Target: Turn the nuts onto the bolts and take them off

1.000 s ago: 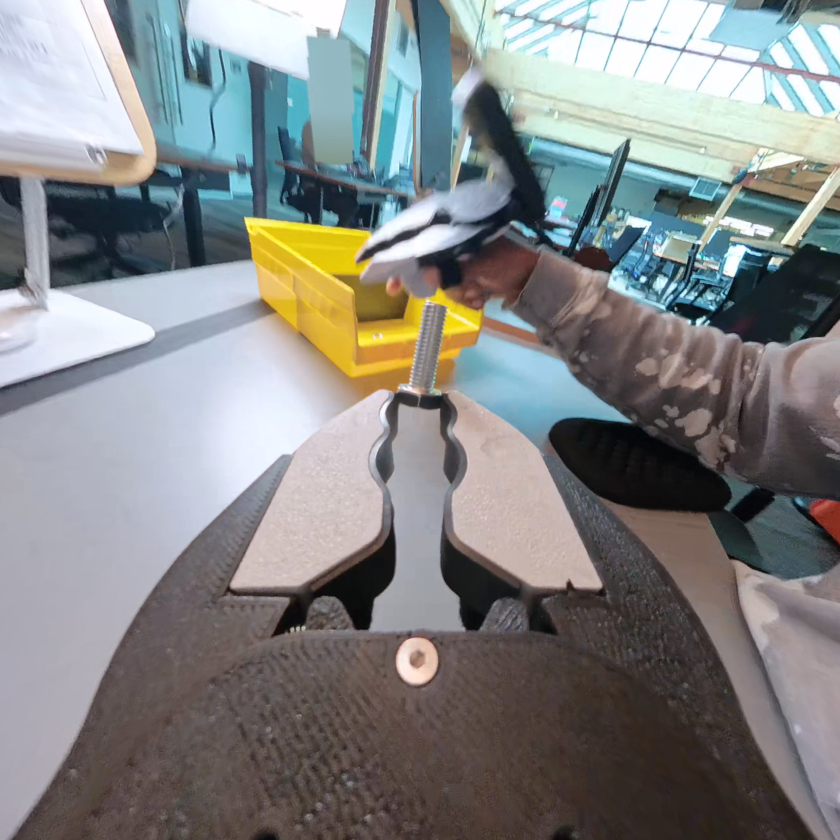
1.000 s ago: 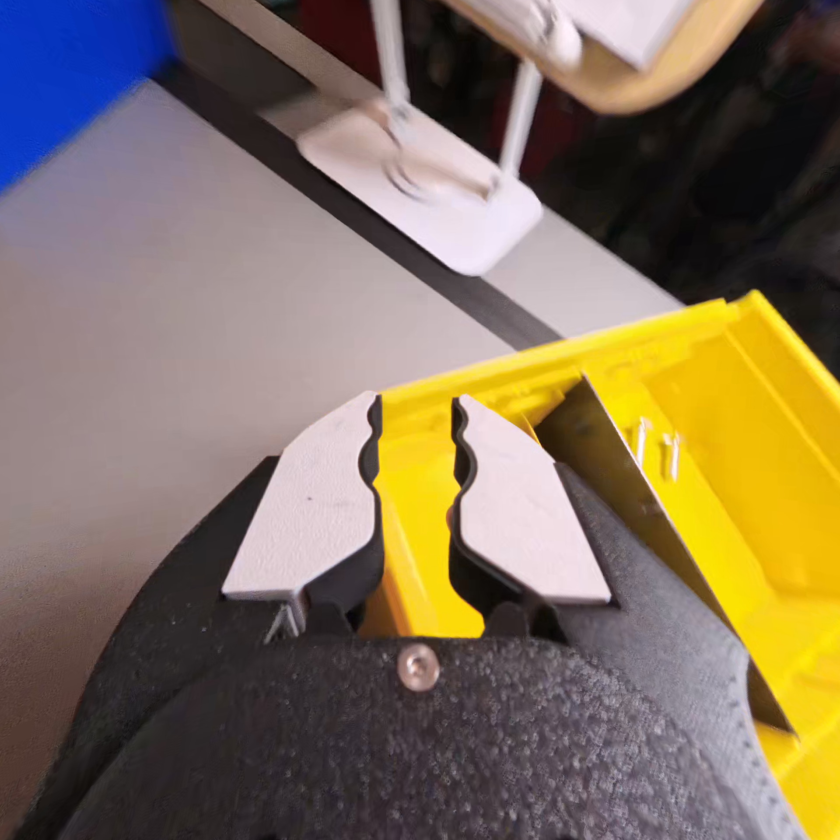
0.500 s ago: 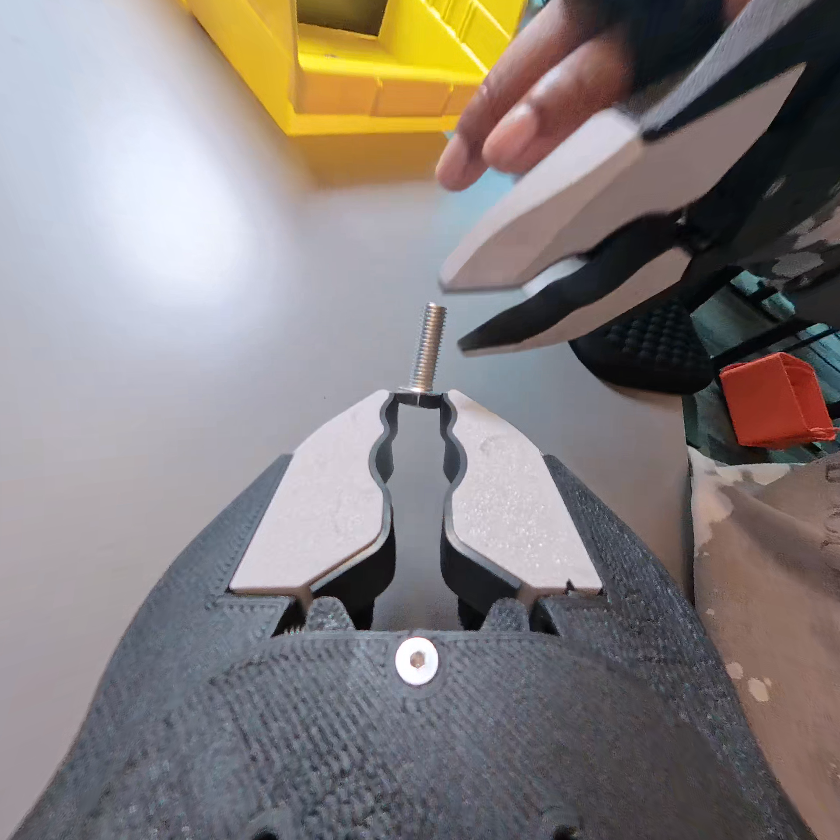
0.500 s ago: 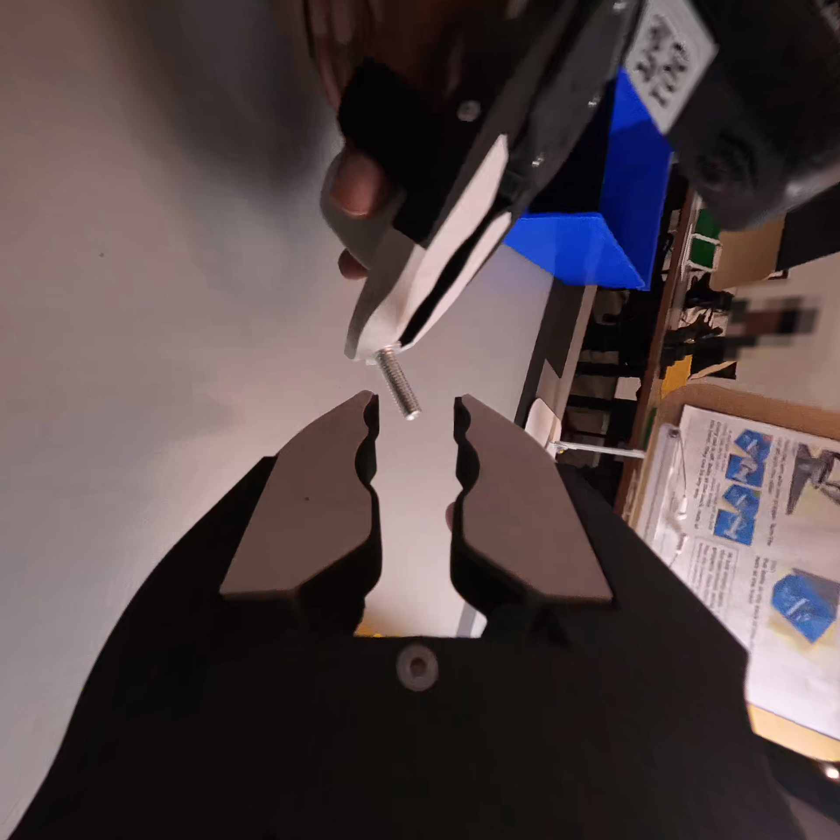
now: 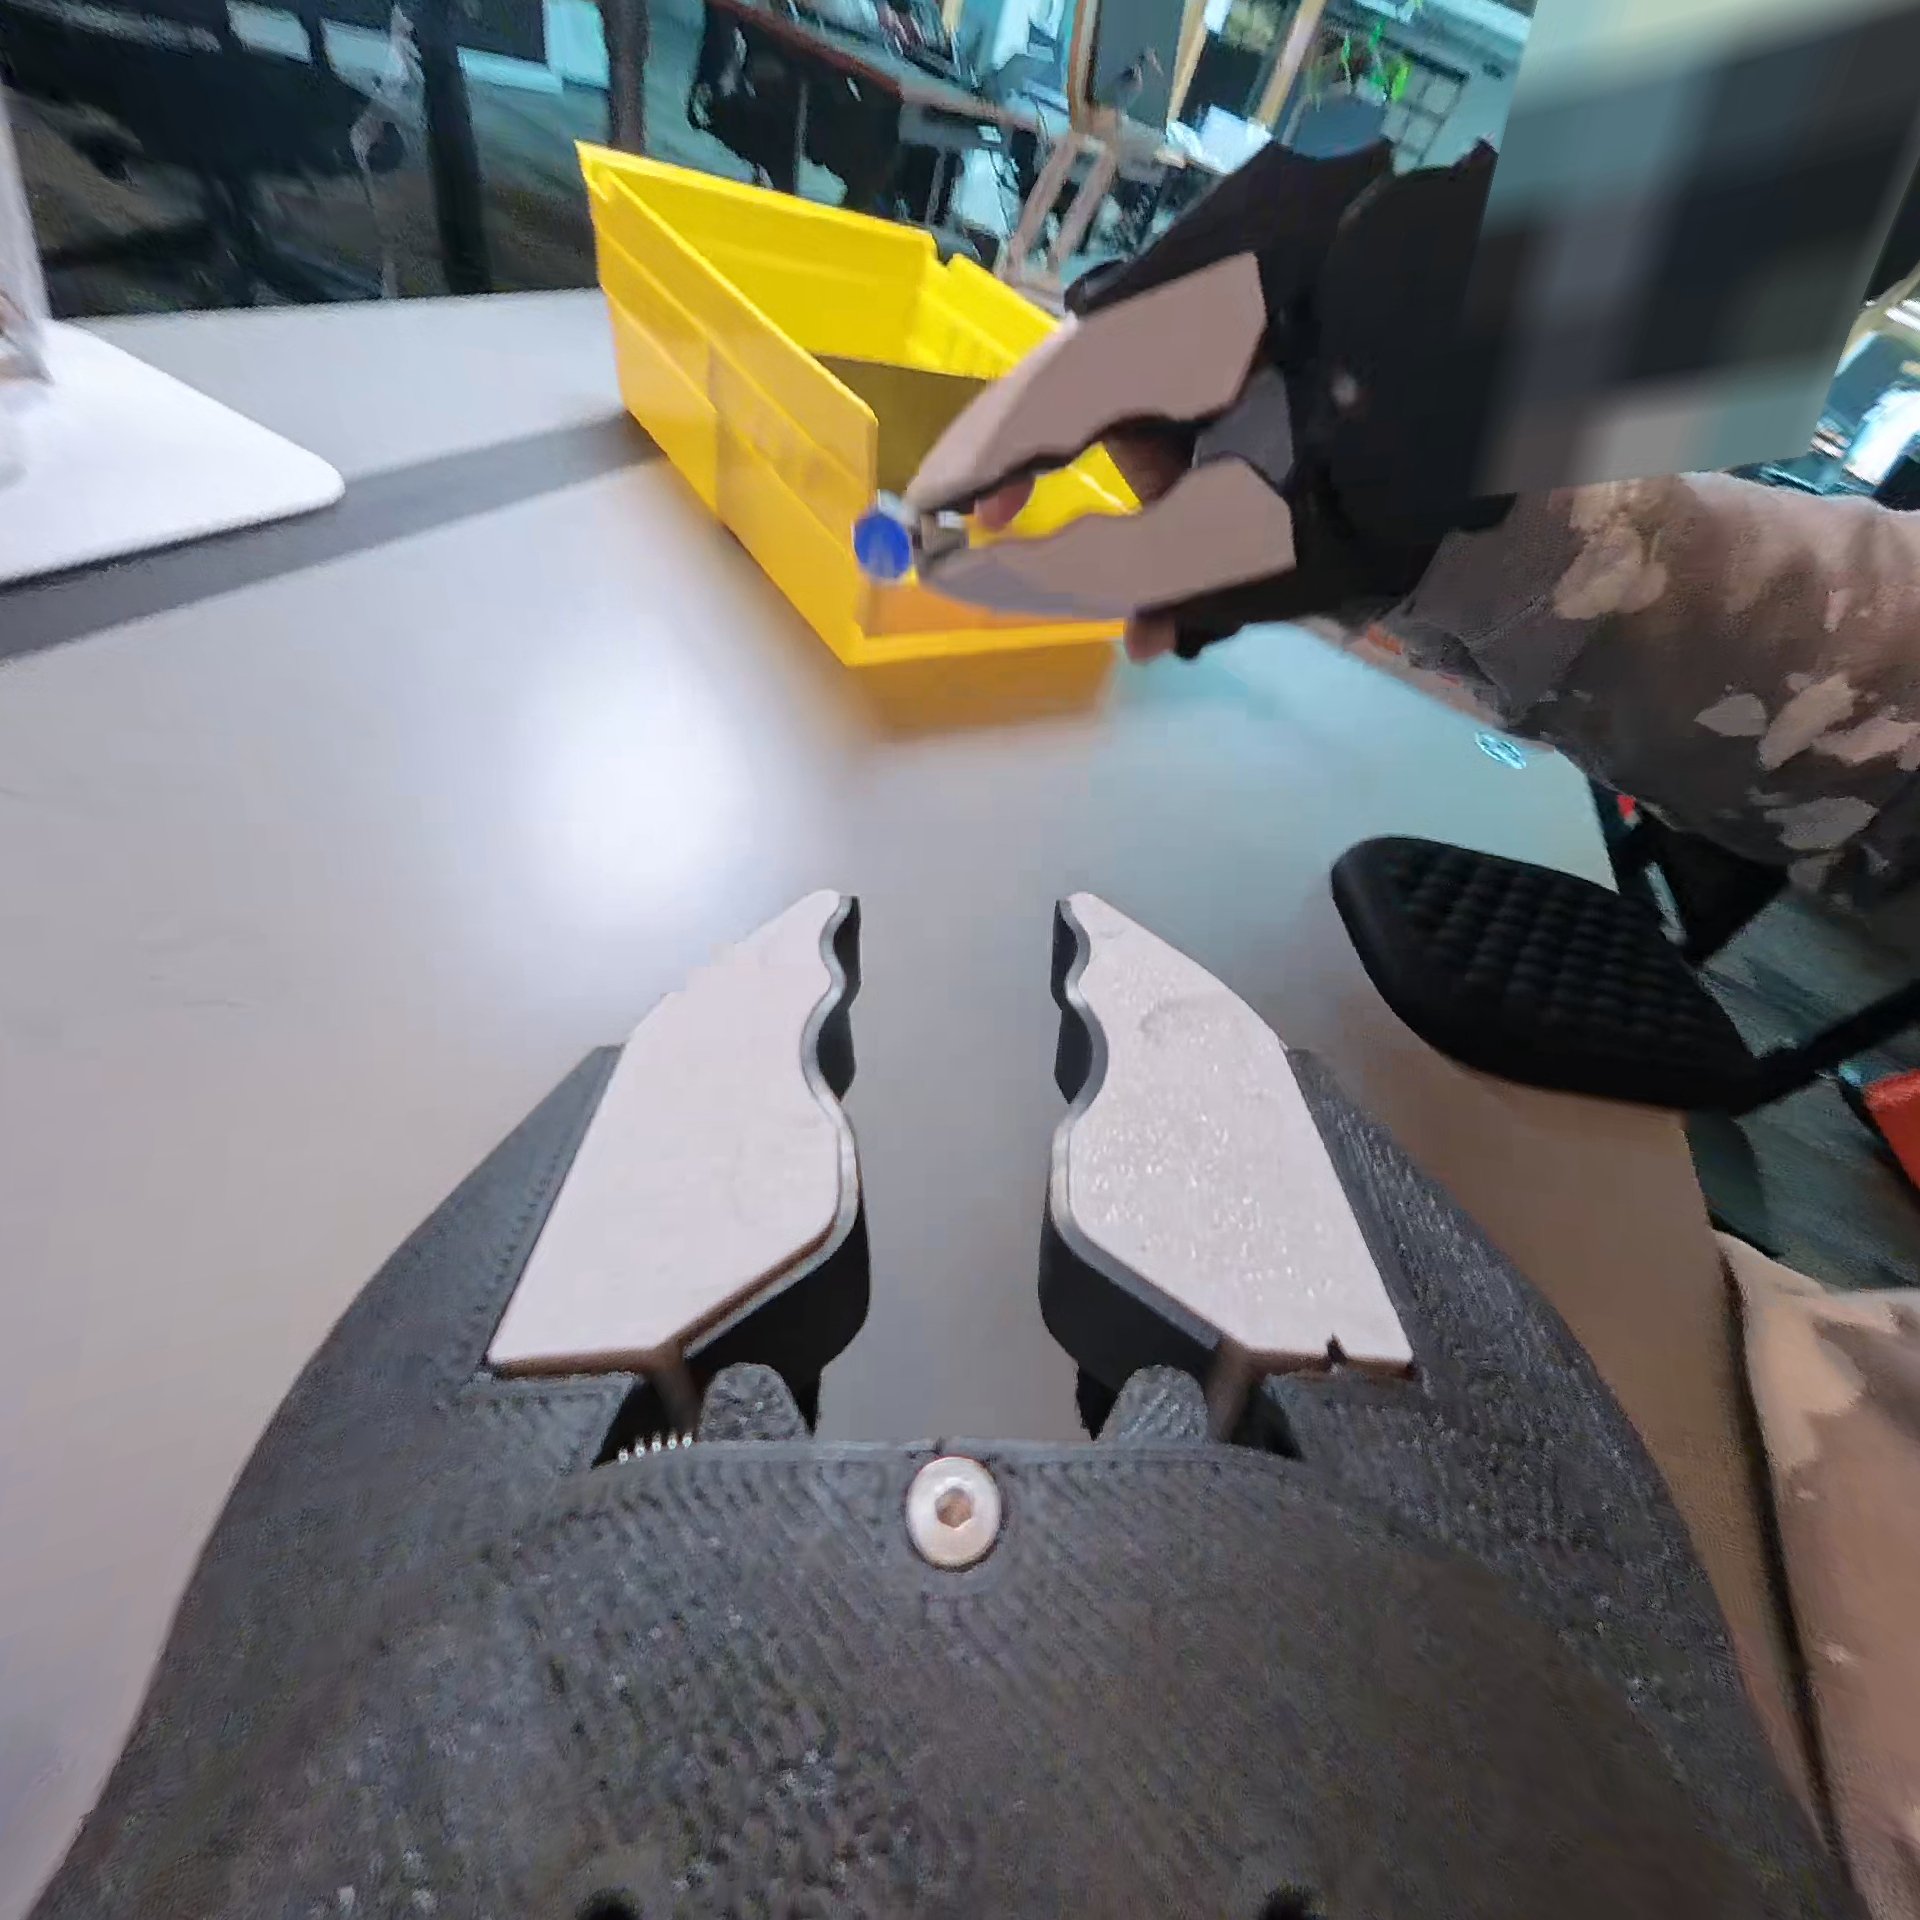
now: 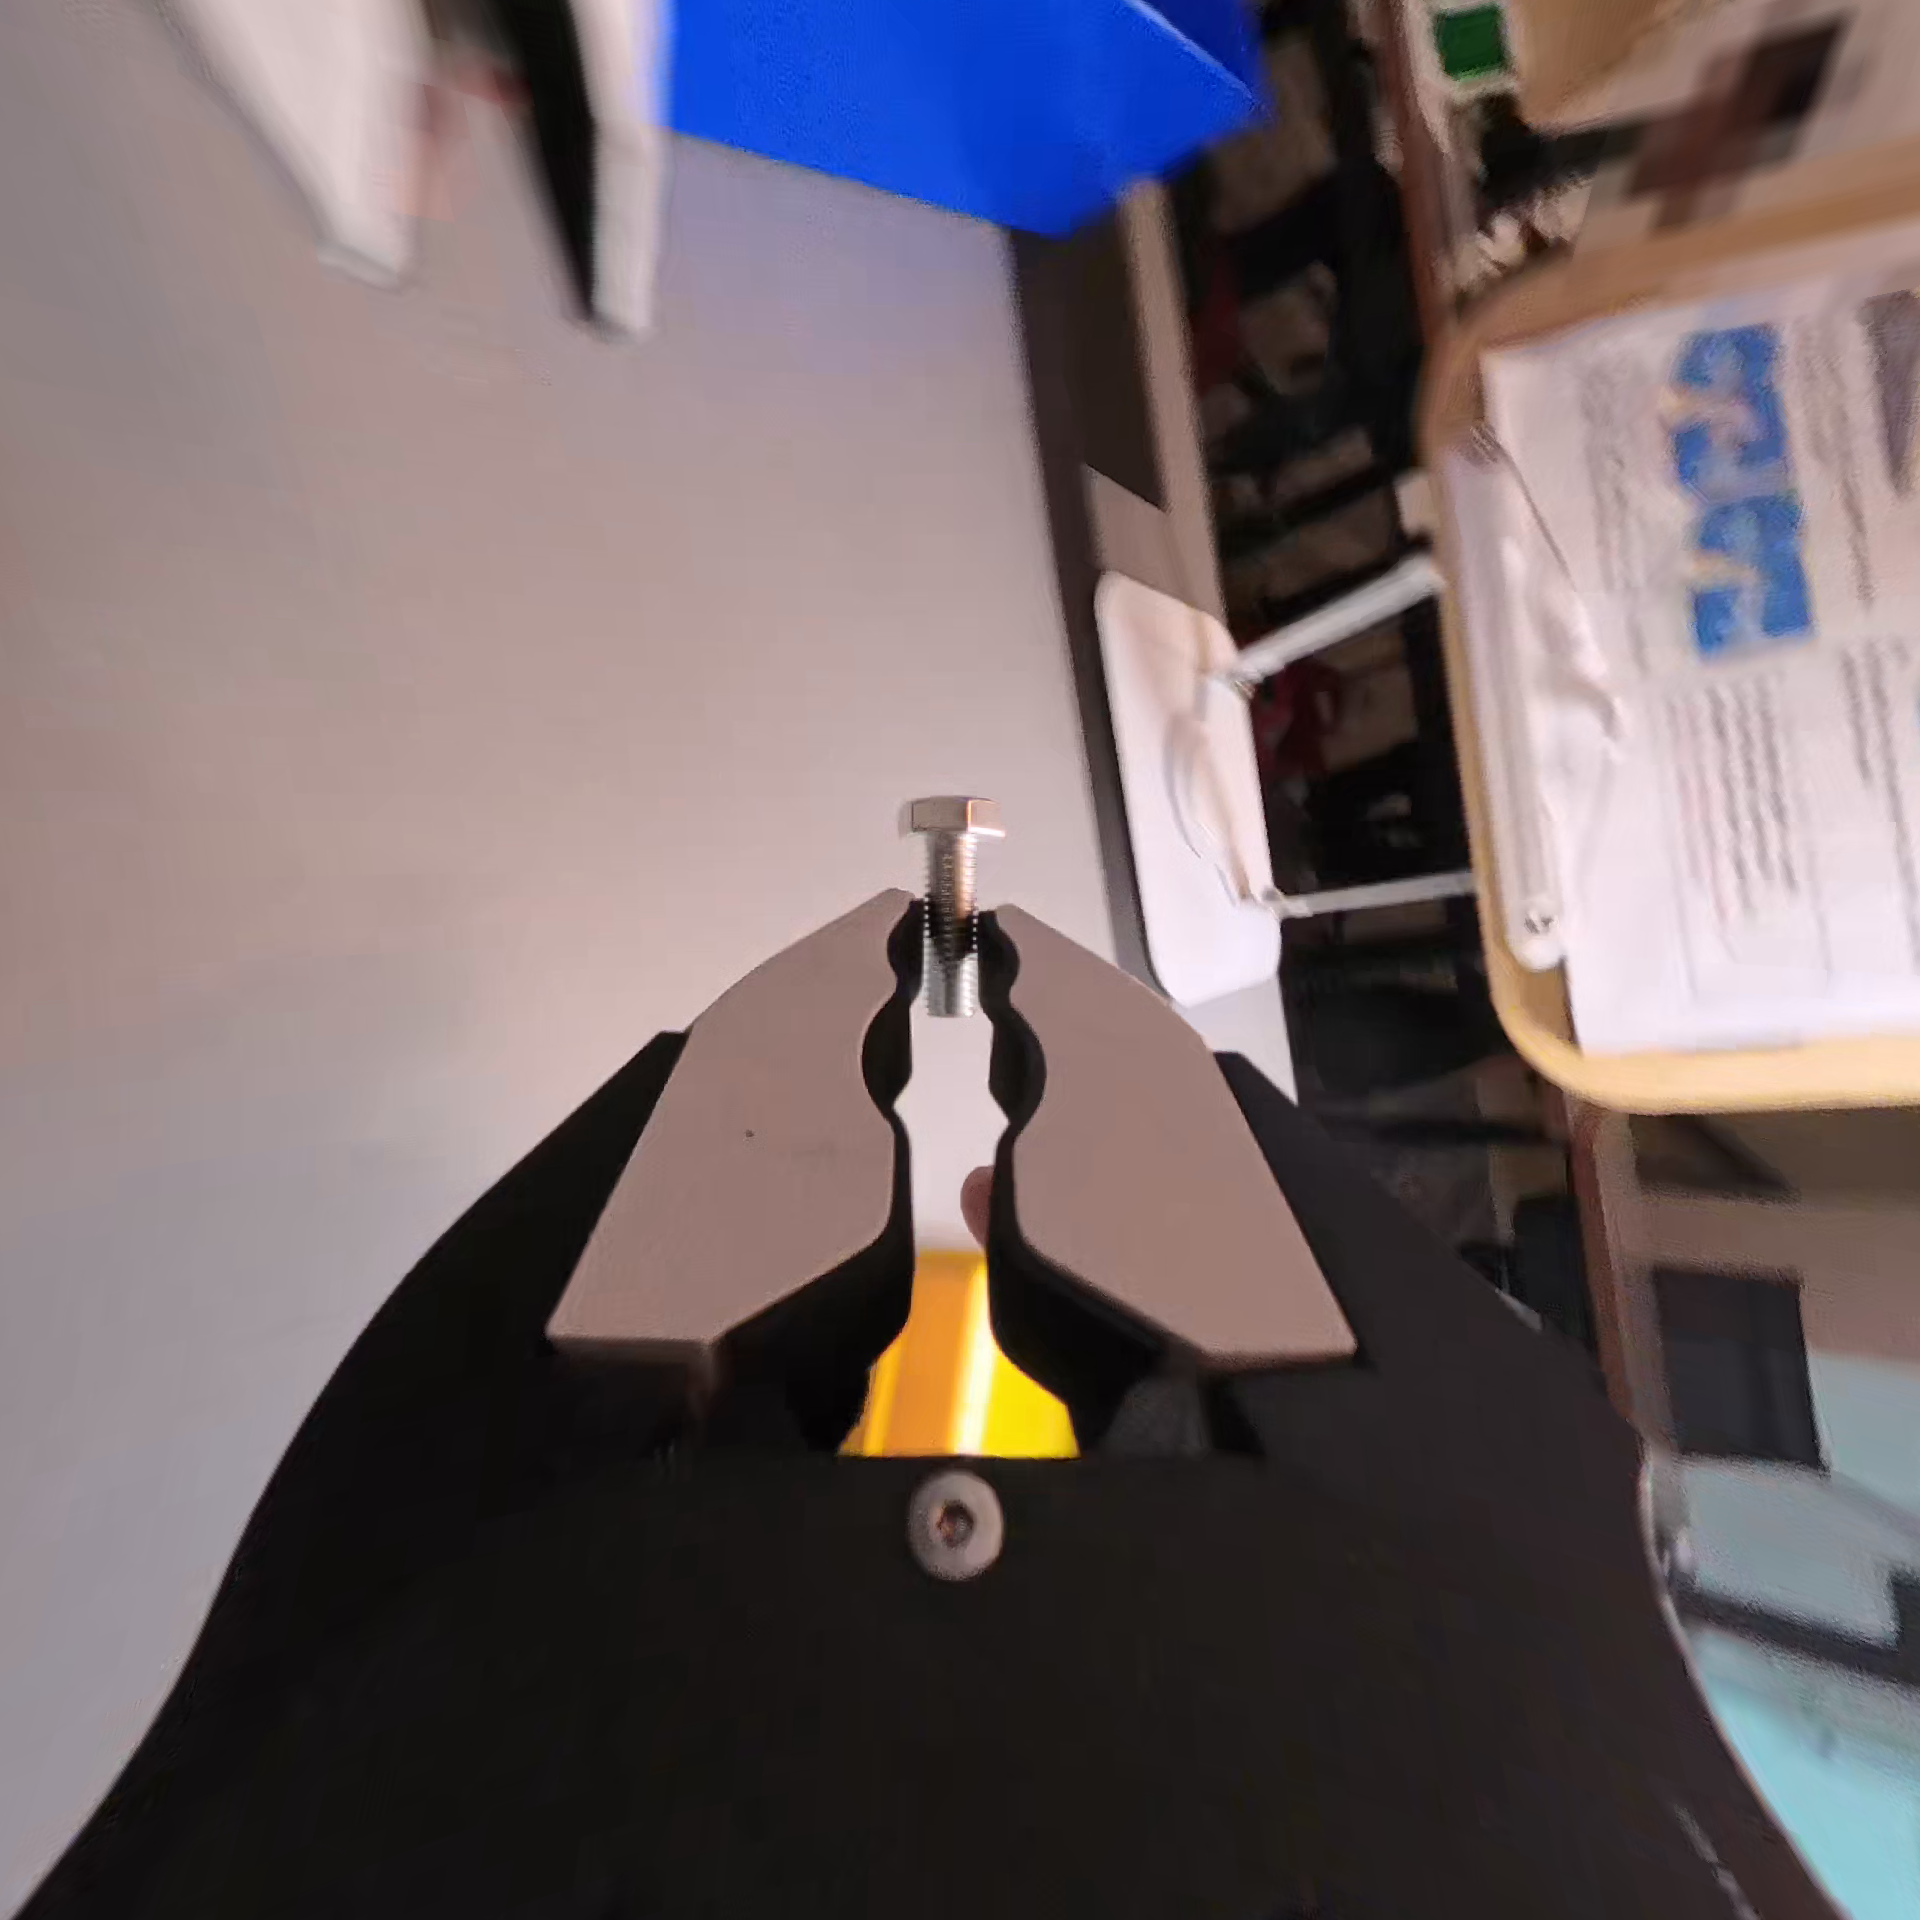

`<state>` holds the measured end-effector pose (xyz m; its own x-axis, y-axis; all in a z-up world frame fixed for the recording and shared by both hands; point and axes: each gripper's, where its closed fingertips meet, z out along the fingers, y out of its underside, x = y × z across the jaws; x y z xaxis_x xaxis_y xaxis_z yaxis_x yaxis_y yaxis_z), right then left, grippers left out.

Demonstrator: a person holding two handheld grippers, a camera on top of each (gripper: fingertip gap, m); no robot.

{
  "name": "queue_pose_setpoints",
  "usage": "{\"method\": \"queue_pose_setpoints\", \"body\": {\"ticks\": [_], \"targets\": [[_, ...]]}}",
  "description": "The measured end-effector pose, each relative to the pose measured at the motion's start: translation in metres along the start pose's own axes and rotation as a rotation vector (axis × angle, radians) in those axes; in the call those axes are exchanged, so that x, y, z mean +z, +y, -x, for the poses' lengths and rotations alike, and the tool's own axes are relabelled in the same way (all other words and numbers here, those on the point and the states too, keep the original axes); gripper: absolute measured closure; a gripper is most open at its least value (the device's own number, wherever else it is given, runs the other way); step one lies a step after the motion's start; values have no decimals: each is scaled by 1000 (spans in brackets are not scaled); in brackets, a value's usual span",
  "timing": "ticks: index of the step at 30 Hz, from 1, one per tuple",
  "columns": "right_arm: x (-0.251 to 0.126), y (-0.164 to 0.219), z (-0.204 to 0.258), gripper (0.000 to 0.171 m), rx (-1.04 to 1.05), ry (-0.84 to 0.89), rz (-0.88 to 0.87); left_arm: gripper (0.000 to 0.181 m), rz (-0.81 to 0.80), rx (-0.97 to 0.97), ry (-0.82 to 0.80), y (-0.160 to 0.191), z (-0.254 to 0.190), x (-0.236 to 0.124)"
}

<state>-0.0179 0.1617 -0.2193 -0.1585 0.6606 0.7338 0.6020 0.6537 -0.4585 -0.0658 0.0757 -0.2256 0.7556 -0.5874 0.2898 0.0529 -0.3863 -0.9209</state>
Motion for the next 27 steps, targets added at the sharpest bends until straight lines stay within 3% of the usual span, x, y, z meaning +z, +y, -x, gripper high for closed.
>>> {"method": "queue_pose_setpoints", "body": {"ticks": [6, 10, 16, 27], "targets": [[-6, 122, -135, 162, 481, 295, 188, 143, -127, 102, -149, -19, 17, -12], [-4, 203, -179, 162, 766, 374, 322, 144, -134, 117, -181, -19, 23, -14], [12, 267, -182, 161, 896, 343, 529, 145, -116, 107, -189, -13, 30, -12], [21, 308, -160, 162, 948, 265, 677, 146, -100, 92, -190, -7, 37, -10]]}}
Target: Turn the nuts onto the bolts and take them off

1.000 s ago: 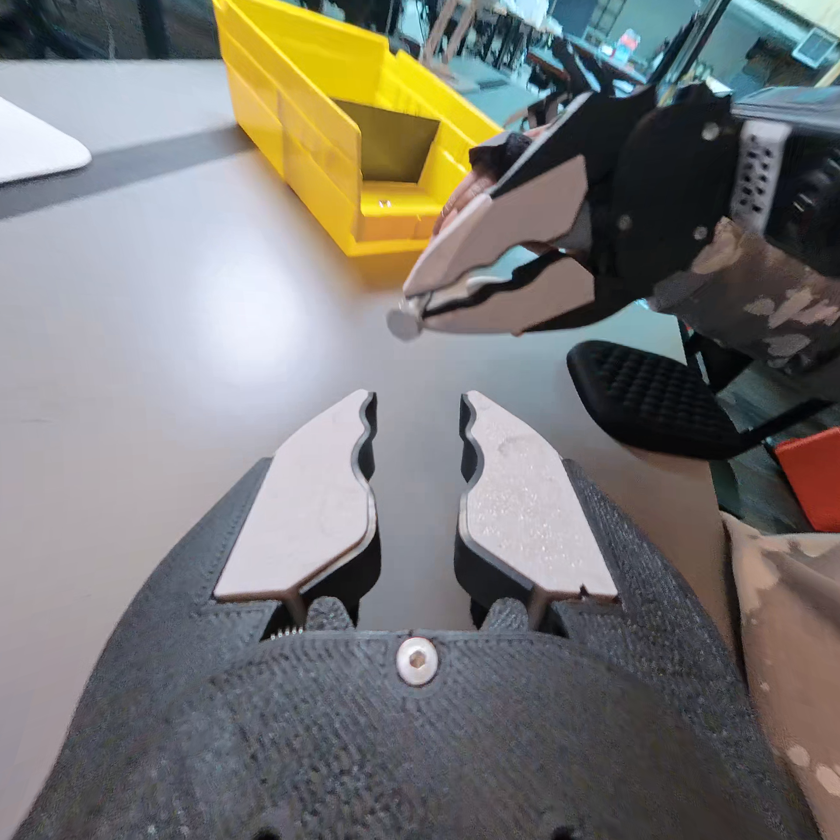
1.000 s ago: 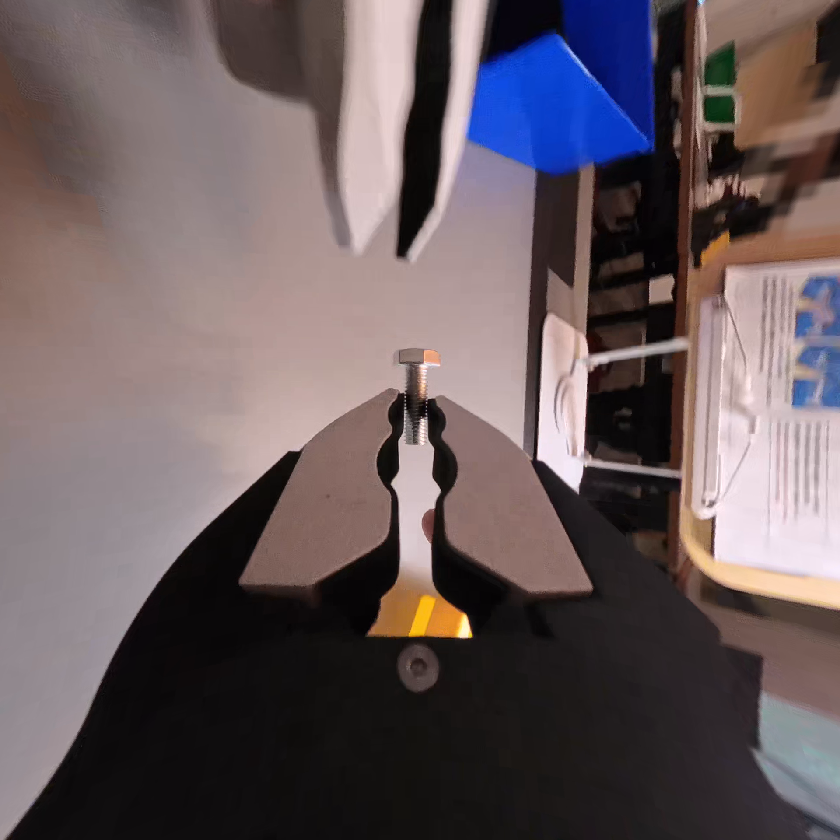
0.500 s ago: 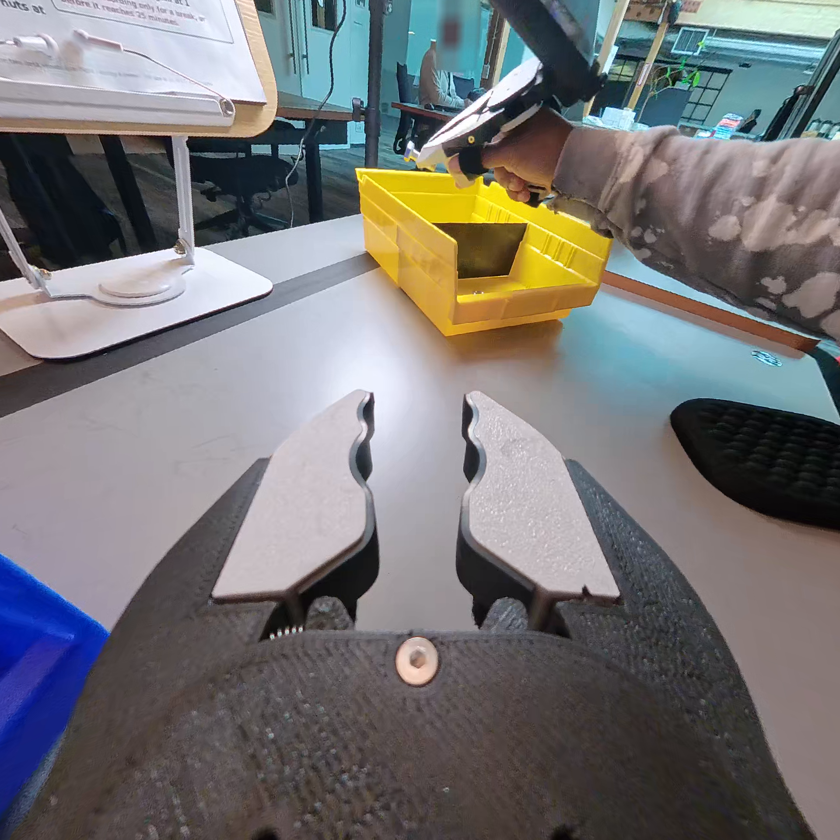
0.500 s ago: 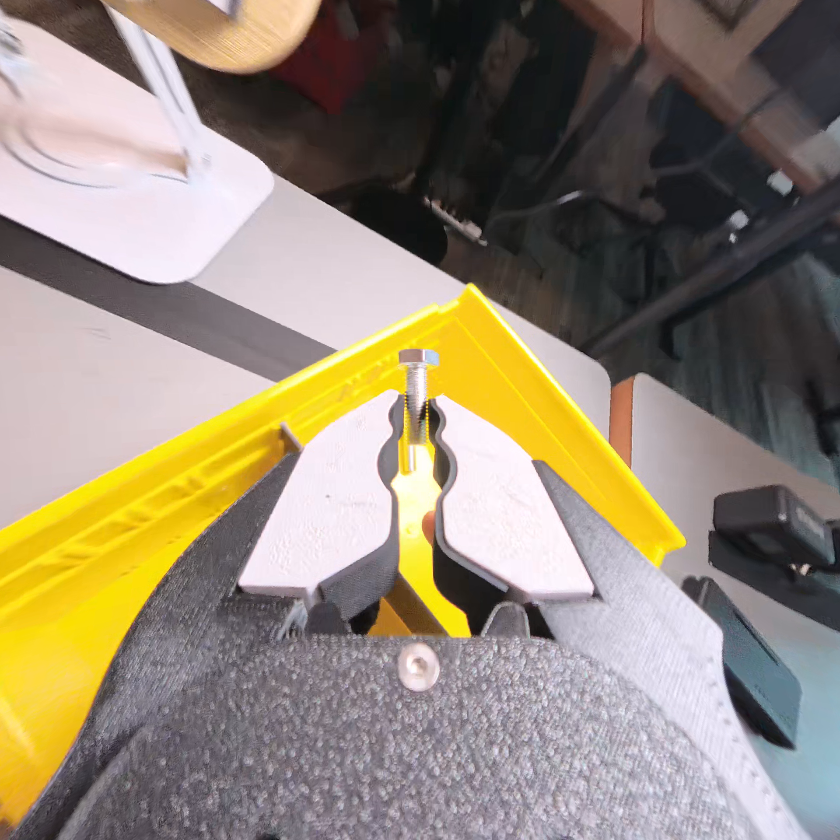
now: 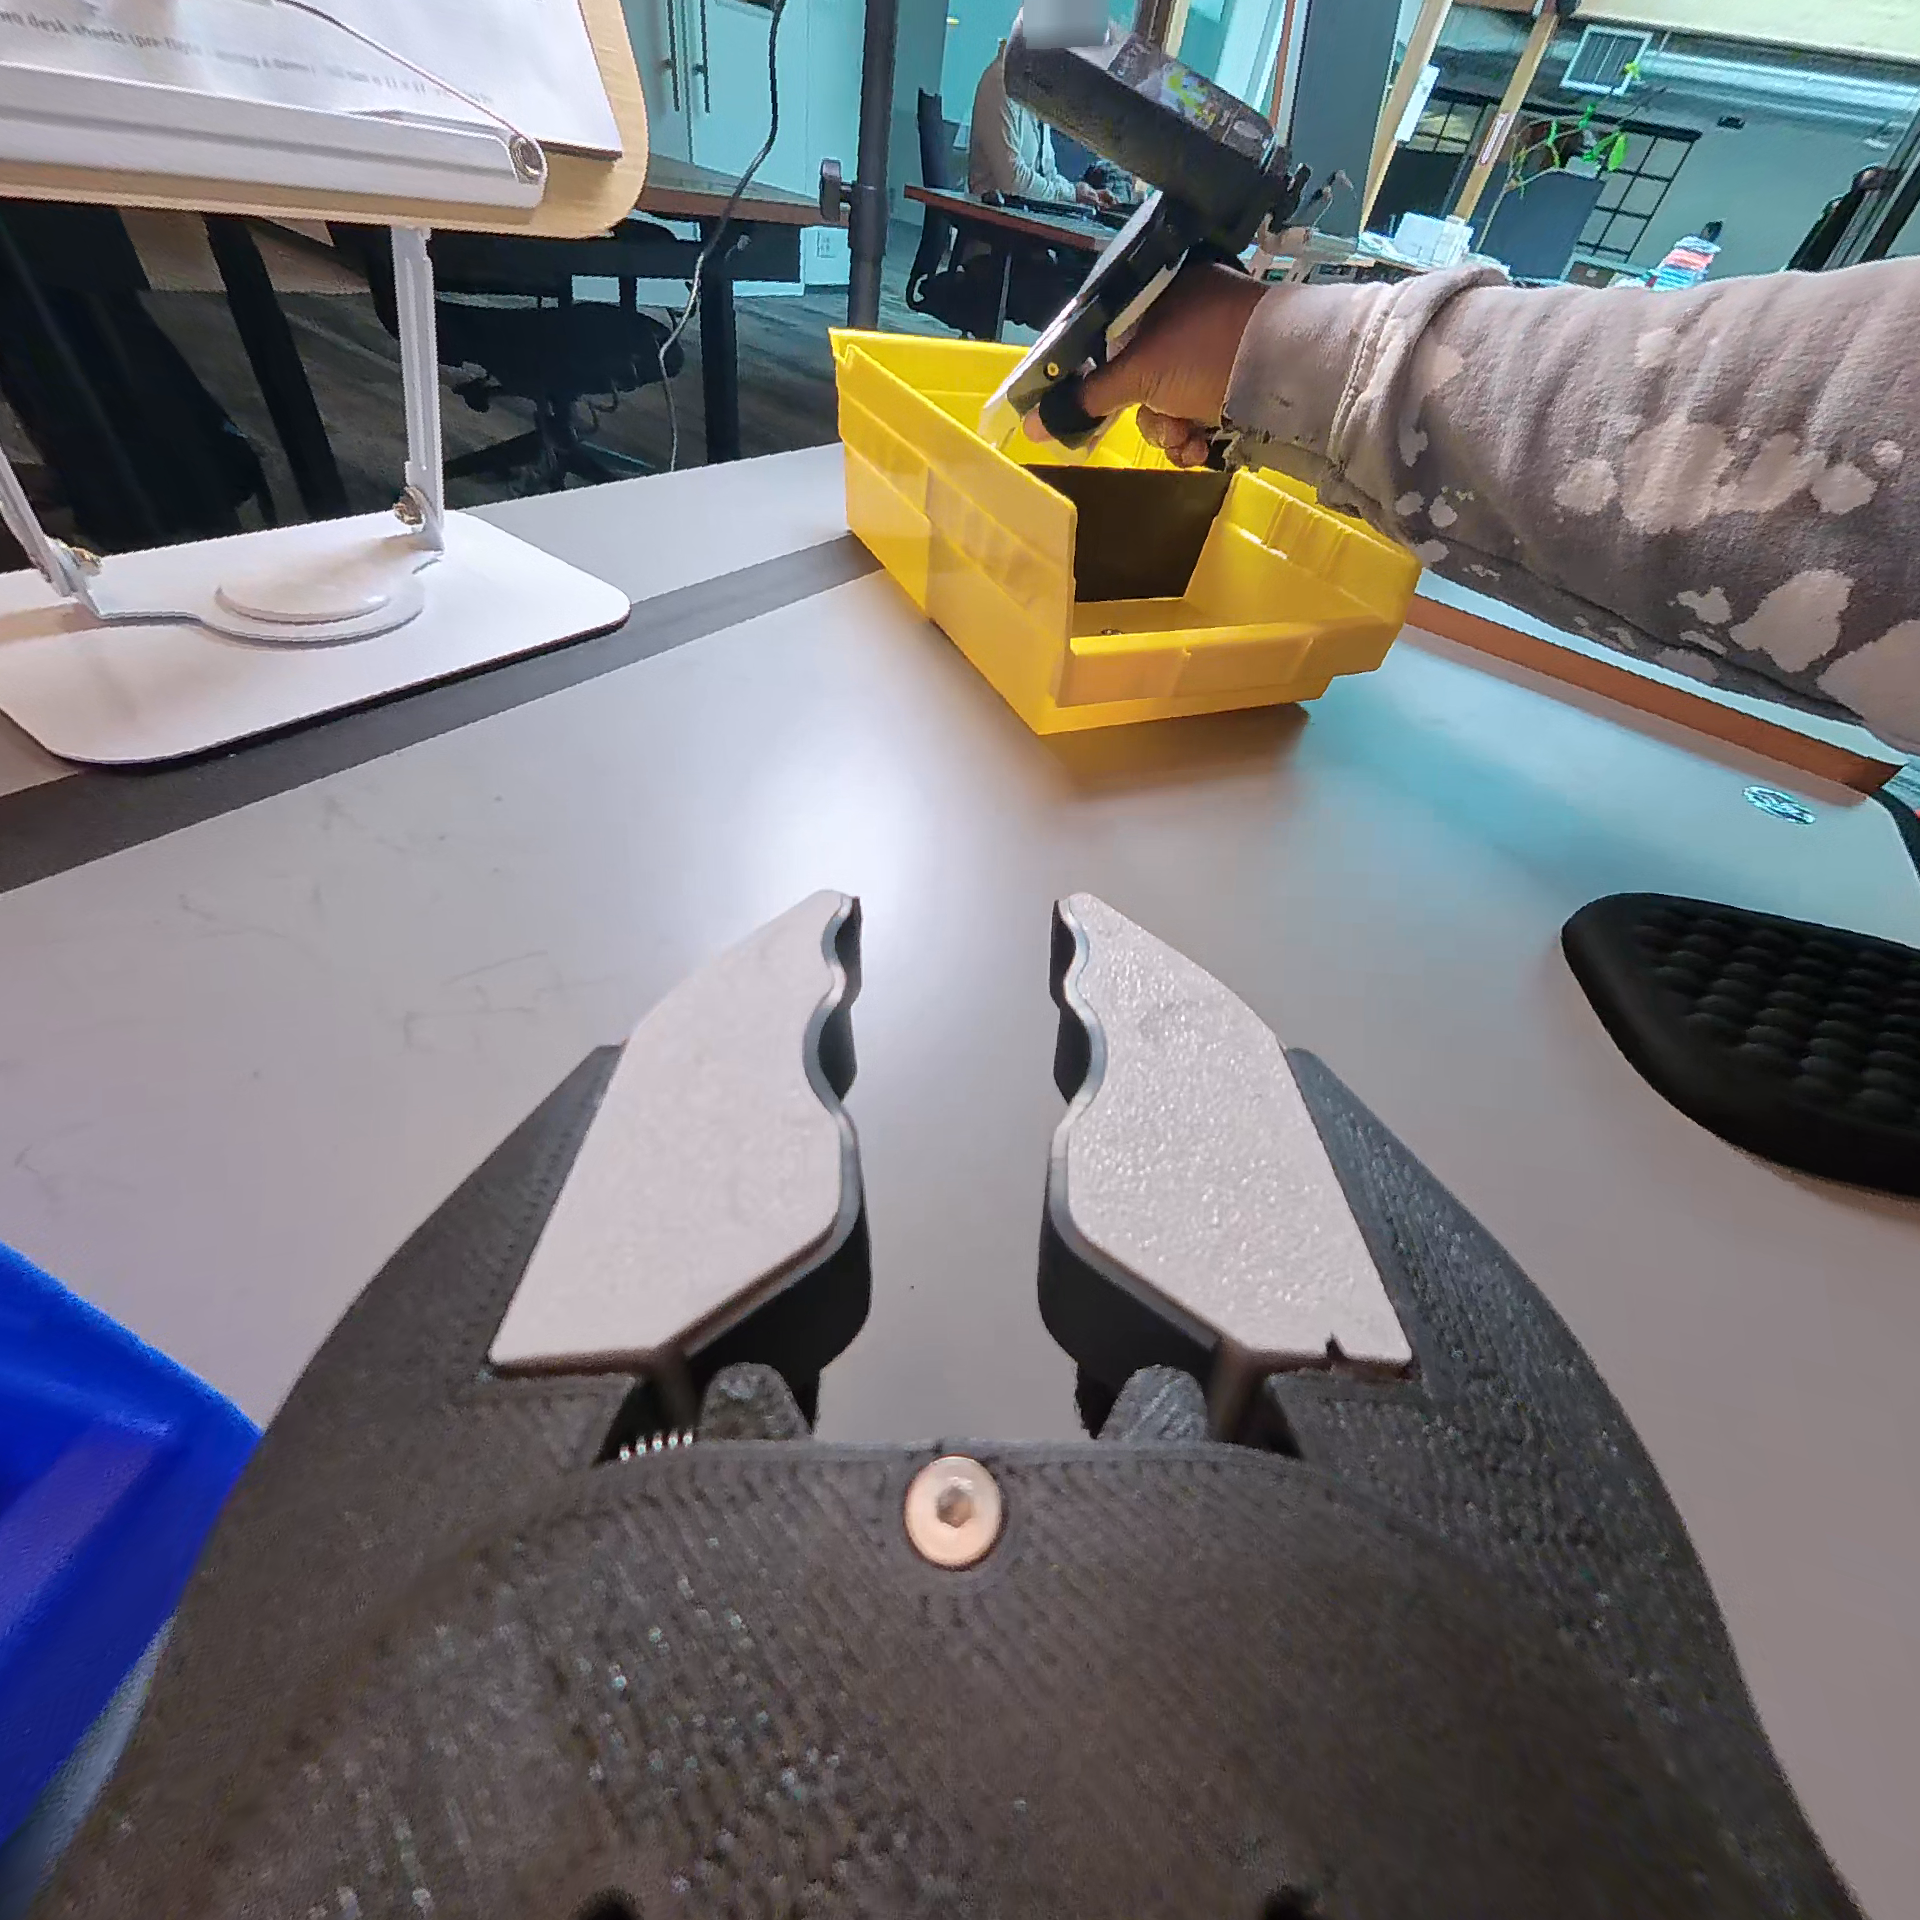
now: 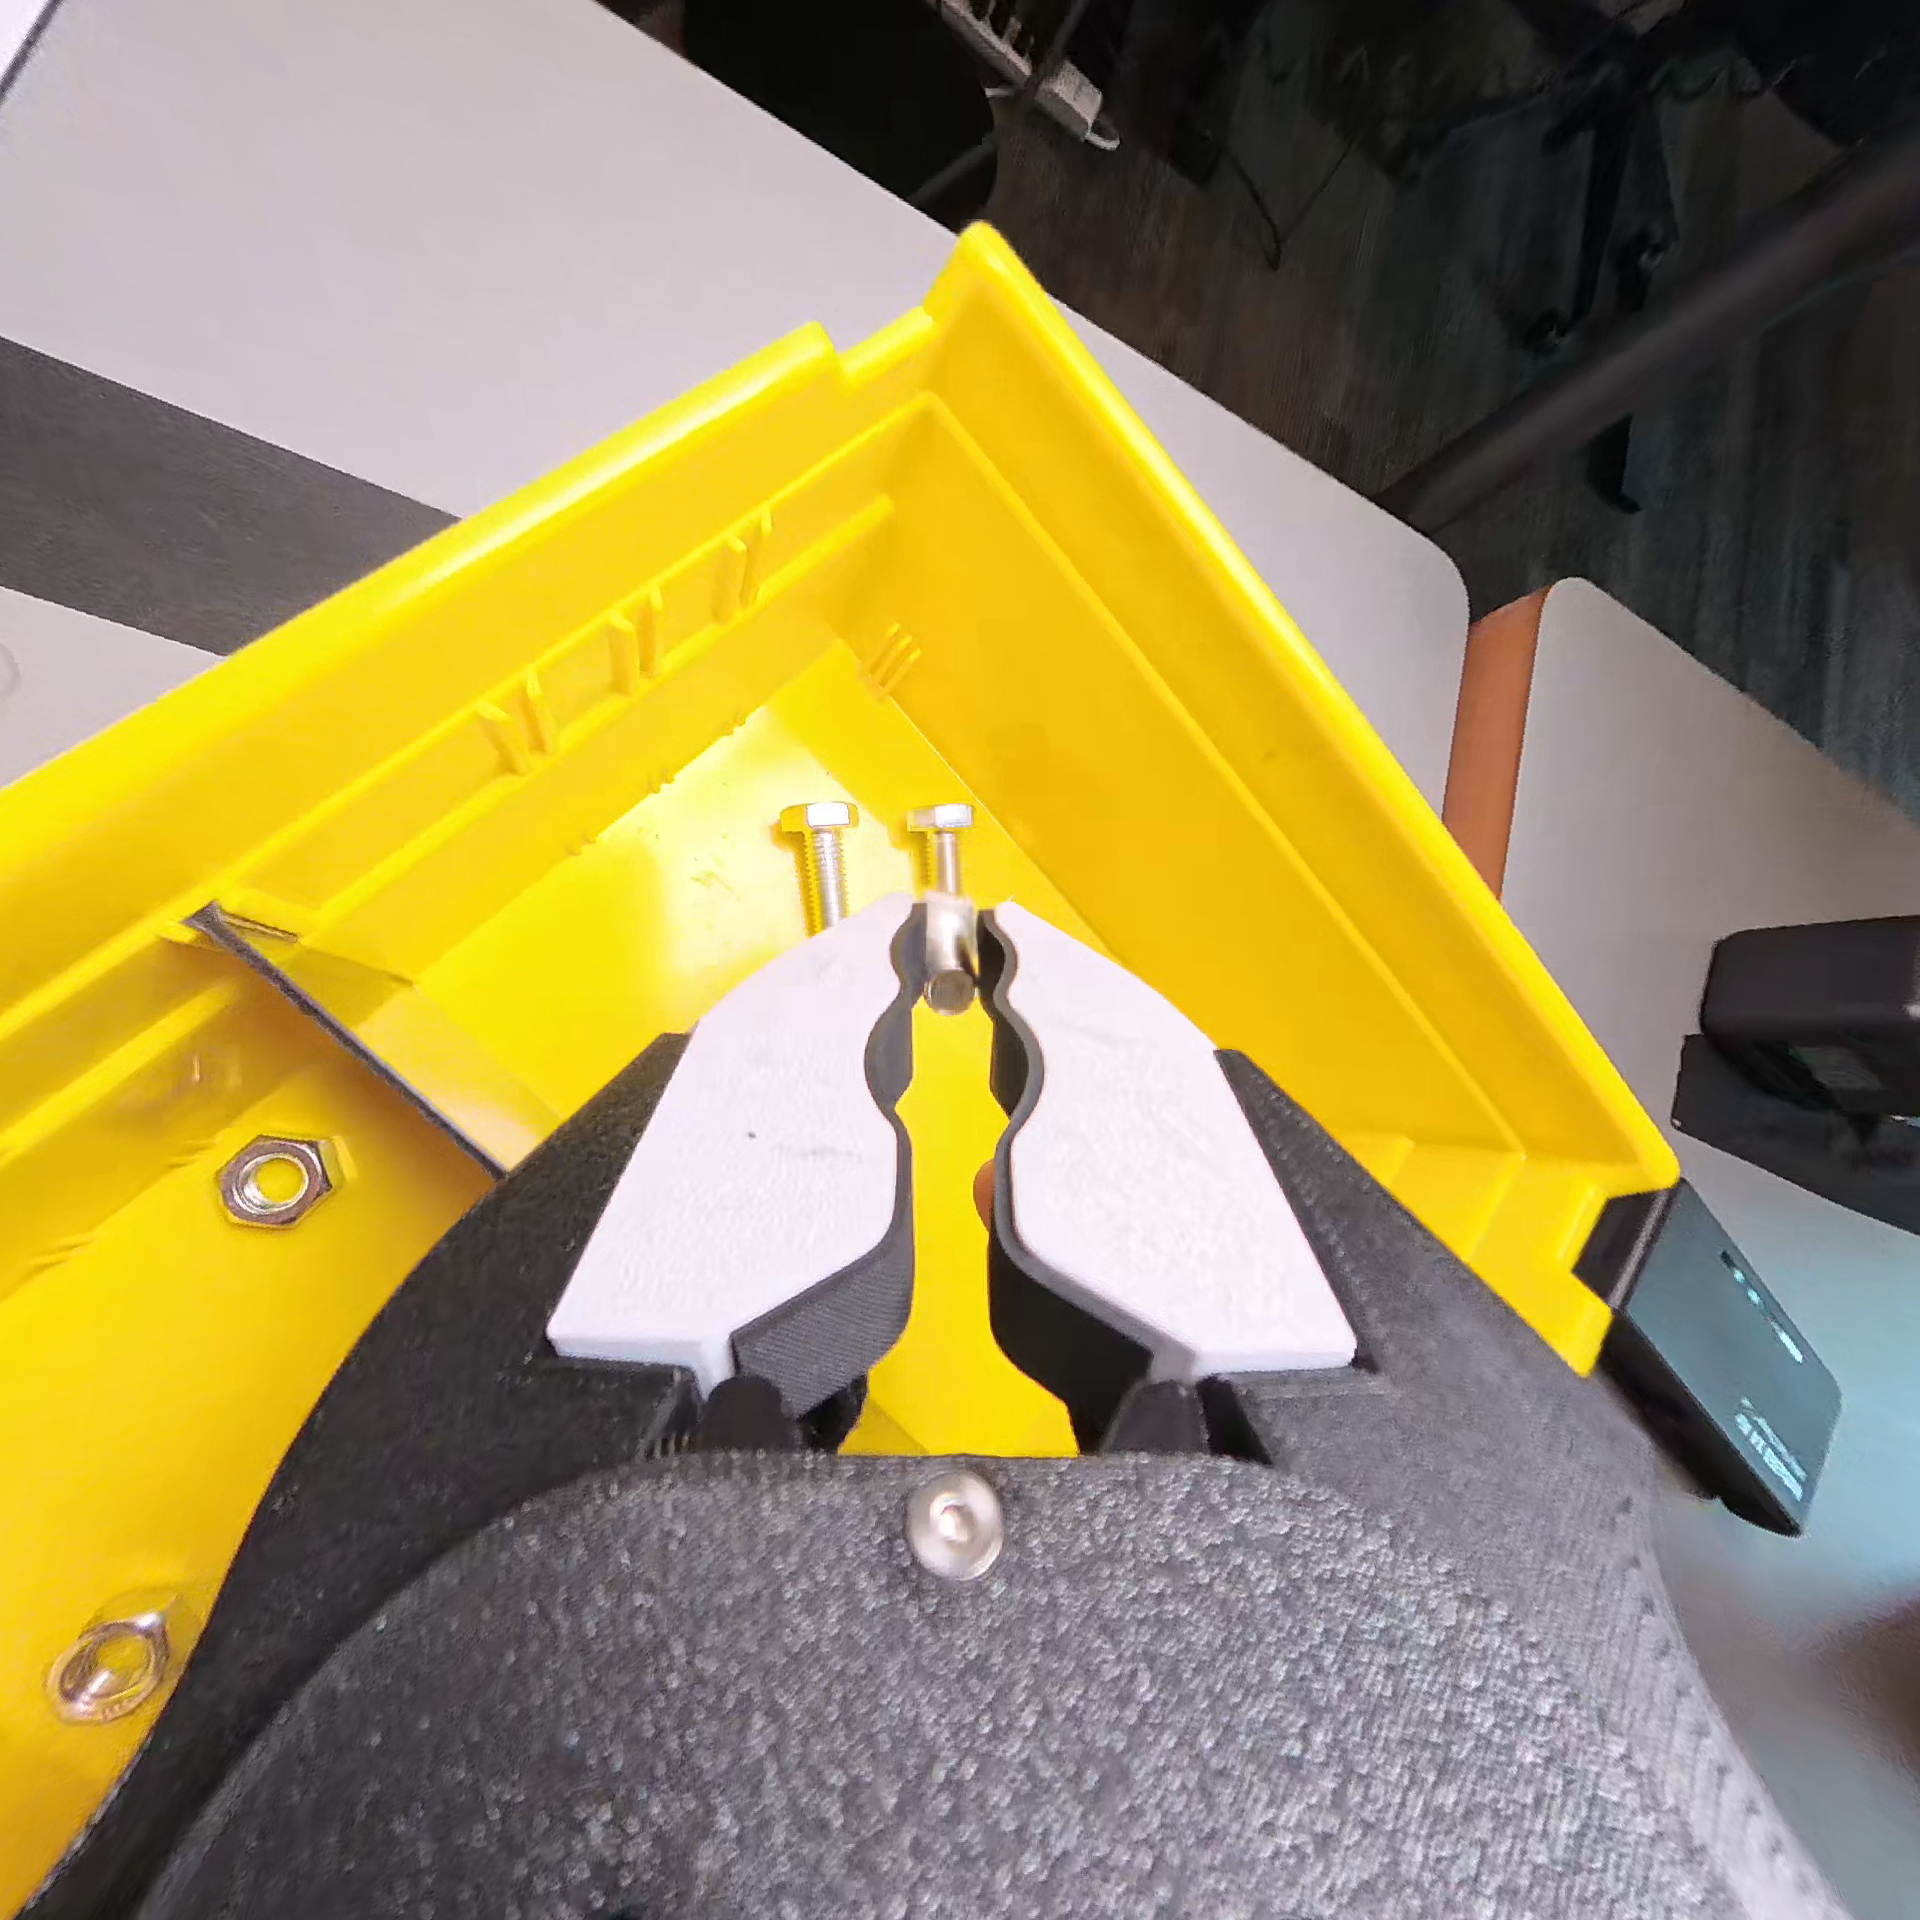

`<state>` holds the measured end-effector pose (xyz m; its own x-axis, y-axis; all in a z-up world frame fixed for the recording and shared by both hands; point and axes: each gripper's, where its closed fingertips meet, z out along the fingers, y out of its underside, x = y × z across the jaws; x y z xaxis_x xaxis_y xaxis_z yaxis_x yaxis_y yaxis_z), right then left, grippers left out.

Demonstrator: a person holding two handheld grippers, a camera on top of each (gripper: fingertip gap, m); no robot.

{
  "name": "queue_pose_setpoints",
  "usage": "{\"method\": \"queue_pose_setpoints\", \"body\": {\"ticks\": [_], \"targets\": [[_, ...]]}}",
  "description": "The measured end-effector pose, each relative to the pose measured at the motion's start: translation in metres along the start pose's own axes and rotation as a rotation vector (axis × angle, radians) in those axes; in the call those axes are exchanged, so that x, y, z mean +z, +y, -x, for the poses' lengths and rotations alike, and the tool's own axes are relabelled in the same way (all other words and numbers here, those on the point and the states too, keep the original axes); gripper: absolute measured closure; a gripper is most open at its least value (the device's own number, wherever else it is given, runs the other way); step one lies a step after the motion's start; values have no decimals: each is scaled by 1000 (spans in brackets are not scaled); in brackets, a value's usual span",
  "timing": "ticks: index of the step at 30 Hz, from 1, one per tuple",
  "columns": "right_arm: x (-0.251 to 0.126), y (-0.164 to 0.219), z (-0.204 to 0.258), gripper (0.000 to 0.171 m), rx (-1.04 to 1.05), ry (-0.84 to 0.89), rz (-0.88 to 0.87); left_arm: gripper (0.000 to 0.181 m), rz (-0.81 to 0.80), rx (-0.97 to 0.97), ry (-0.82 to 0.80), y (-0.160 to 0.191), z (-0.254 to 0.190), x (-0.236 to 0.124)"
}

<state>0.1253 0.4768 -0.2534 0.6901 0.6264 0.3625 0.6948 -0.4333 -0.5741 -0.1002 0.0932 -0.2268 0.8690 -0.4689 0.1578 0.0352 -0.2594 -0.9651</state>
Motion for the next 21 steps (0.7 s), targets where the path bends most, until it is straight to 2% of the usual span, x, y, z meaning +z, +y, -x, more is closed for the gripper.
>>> {"method": "queue_pose_setpoints", "body": {"ticks": [2, 6, 10, 13, 16, 18, 21], "targets": [[3, 5, -2, 166, 17, 0, 17, 146, 2, 1, -2, 1, 0, 0], [4, 11, -4, 162, 45, 6, 31, 146, 3, 3, -4, 1, 0, 1], [-12, -3, -7, 153, 65, 38, -71, 146, -13, 17, -16, -3, 2, -1], [-50, -33, 4, 149, 78, 30, -282, 146, -42, 41, -49, -12, 10, -8], [-111, -55, 39, 148, 93, -68, -533, 148, -79, 84, -123, -30, 30, -22], [-152, -54, 72, 148, 100, -170, -664, 149, -106, 129, -196, -49, 51, -39], [-199, -32, 118, 148, 68, -294, -761, 152, -74, 152, -350, -78, 106, -74]]}}
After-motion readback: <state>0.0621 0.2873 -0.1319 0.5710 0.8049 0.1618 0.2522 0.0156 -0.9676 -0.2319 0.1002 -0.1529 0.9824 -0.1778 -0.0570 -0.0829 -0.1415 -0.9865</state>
